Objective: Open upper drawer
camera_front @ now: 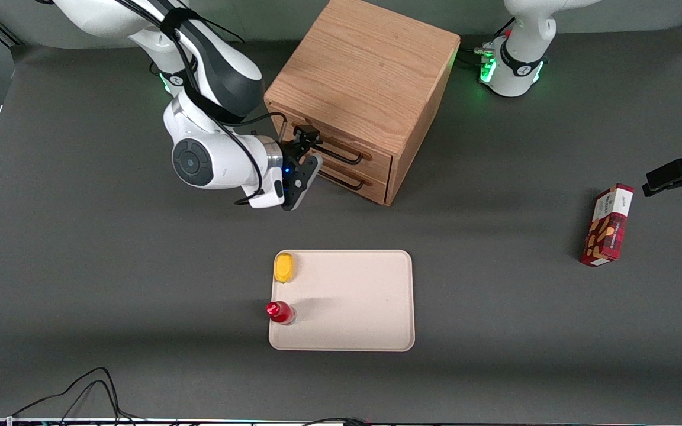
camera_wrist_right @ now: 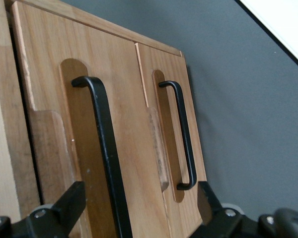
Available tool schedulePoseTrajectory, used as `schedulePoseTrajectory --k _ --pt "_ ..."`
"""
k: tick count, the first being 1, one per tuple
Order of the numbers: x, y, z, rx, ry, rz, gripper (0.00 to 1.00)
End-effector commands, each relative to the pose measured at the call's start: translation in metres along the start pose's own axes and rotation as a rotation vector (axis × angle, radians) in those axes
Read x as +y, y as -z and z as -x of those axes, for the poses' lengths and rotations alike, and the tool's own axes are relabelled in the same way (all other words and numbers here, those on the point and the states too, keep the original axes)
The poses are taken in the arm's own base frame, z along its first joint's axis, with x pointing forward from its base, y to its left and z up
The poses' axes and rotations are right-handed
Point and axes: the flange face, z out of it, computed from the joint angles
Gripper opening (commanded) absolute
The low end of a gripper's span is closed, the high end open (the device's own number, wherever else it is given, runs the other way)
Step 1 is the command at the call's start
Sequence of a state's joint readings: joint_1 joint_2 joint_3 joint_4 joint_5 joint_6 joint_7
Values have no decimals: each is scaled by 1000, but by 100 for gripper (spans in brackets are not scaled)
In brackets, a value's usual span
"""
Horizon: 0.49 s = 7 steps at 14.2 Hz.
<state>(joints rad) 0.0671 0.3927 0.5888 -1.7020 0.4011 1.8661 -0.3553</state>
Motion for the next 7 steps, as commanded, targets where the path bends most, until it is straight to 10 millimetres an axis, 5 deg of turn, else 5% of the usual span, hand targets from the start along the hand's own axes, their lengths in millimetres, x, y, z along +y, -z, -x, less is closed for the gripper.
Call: schedulePoseTrajectory --k 1,7 --pt "0 -11 -3 15 -23 20 100" --pt "6 -30 -12 16 -33 45 100"
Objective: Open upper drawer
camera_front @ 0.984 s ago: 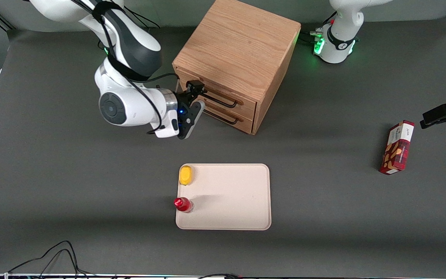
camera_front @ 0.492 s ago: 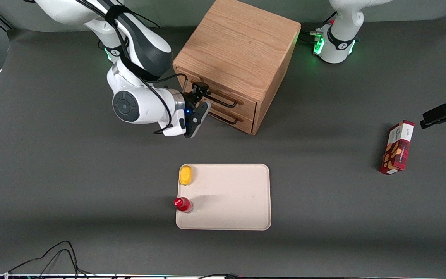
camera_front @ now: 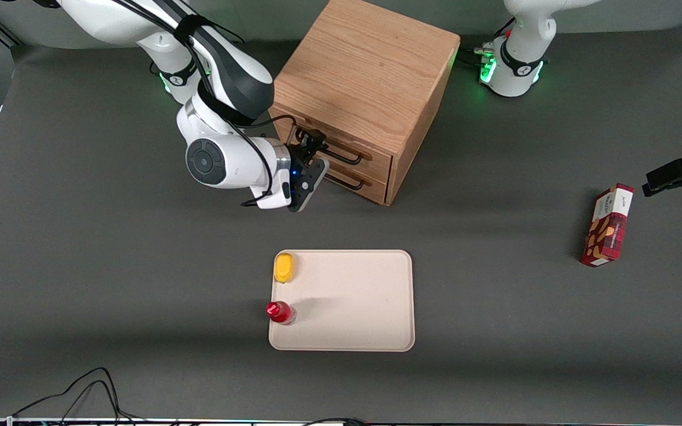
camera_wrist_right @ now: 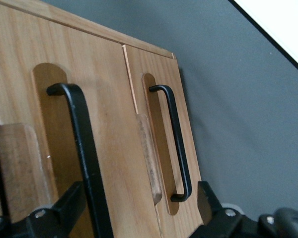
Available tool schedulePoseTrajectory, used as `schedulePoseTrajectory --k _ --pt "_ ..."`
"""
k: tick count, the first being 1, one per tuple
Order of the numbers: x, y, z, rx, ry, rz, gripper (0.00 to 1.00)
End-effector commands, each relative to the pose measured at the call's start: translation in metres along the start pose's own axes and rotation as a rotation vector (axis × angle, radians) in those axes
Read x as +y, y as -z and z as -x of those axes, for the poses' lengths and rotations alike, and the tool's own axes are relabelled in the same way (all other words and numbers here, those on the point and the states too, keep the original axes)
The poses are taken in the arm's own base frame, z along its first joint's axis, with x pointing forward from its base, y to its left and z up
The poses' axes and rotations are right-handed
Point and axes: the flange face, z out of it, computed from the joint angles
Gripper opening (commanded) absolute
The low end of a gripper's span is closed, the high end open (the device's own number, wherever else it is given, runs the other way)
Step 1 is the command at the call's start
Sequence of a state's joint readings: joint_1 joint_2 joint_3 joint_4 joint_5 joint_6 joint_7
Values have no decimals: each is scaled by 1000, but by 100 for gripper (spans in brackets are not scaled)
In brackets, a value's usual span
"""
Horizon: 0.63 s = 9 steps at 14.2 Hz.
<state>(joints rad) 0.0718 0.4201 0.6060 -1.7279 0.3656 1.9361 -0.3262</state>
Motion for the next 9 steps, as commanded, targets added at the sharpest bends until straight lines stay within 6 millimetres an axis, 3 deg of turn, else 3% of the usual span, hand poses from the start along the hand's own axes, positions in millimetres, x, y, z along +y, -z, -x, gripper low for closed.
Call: schedulePoseTrajectory --k 1,3,9 --pt "4 -10 -9 8 -22 29 100" --pt "9 -12 -12 16 -33 28 100" --pt "29 12 -23 53 -41 46 100"
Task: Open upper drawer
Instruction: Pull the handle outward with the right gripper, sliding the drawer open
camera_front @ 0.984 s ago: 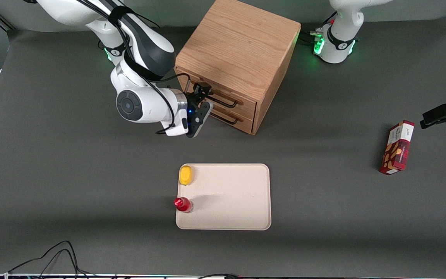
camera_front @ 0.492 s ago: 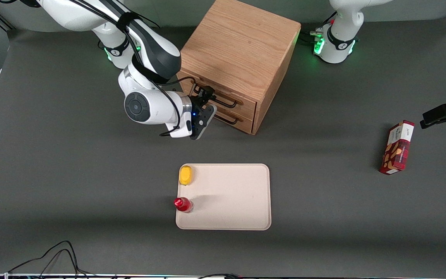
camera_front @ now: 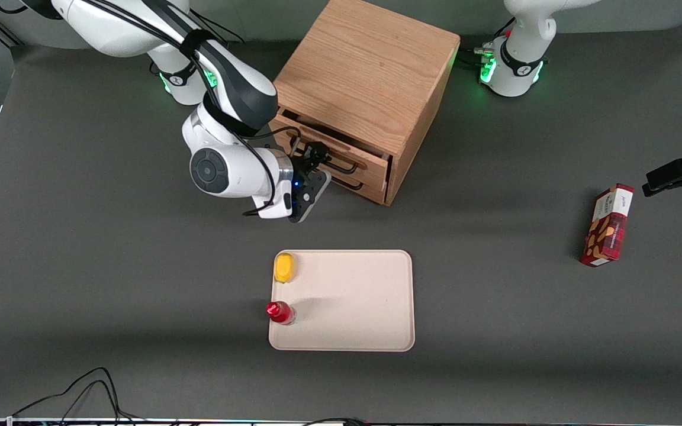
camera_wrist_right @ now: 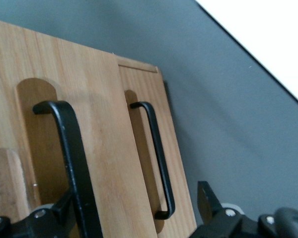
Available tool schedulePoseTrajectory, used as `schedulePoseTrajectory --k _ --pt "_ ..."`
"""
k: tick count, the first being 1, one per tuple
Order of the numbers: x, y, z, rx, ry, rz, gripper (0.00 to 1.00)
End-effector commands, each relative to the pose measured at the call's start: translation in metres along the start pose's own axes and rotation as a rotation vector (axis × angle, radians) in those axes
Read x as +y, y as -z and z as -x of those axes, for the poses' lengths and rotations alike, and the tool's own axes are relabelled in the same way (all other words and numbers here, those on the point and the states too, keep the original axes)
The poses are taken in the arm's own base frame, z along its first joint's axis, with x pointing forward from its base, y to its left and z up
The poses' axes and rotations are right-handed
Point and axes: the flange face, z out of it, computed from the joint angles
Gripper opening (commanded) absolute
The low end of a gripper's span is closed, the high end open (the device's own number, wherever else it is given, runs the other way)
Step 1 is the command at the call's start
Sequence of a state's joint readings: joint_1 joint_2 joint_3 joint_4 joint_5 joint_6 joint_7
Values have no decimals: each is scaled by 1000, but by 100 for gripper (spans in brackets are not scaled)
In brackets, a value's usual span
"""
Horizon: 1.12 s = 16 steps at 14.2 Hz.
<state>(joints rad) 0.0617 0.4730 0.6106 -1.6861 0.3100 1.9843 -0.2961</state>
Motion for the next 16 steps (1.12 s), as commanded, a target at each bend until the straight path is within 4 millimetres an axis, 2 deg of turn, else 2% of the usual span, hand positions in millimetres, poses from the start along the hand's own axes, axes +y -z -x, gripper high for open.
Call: schedulePoseTrajectory --k 1,13,16 --pt "16 9 -11 13 -28 9 100" --pt "75 46 -29 2 -50 31 100" --pt "101 56 -30 9 -82 32 100"
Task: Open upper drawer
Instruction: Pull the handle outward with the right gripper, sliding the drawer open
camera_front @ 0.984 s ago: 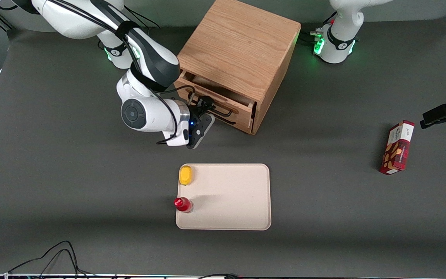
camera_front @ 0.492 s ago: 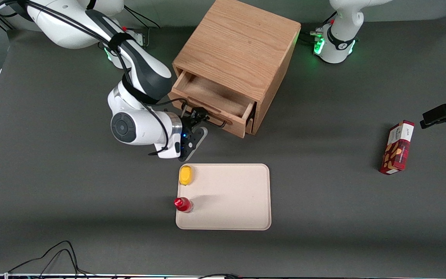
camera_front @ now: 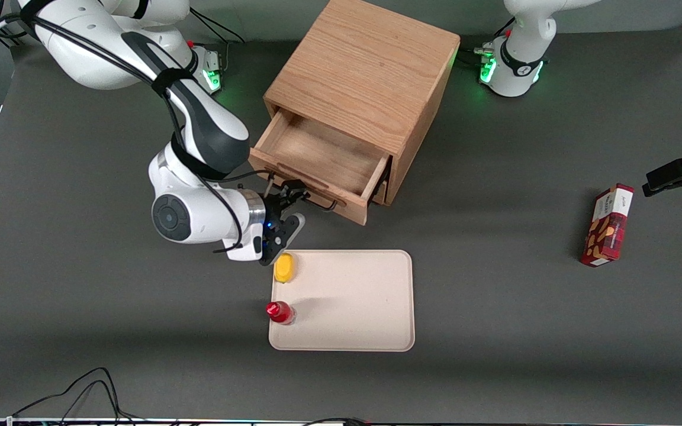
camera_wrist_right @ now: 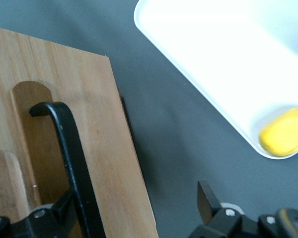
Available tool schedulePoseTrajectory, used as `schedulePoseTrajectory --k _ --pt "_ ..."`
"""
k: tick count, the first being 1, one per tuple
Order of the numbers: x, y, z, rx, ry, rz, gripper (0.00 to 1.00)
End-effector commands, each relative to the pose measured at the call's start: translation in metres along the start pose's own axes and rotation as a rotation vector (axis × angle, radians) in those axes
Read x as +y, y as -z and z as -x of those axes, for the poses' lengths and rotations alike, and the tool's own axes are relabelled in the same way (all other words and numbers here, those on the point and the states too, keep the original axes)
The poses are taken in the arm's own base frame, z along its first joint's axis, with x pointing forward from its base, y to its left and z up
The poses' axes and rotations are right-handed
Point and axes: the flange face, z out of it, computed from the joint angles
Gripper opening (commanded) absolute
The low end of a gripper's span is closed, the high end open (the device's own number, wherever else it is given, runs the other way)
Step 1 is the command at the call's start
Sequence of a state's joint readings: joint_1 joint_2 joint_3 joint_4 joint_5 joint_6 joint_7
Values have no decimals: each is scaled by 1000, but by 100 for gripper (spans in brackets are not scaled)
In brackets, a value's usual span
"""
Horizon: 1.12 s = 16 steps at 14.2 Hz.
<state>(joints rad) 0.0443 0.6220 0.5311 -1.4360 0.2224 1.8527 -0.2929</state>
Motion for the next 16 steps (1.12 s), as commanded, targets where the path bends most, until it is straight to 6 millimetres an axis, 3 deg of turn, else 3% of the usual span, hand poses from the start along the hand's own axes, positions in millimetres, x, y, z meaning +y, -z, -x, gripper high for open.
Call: schedulePoseTrajectory --k 1,4,9,16 --pt "22 7 -11 1 -28 4 100" --pt "38 12 -15 -3 -35 15 100" --pt "61 35 -19 14 -55 15 100" --pt "91 48 -29 71 -79 20 100"
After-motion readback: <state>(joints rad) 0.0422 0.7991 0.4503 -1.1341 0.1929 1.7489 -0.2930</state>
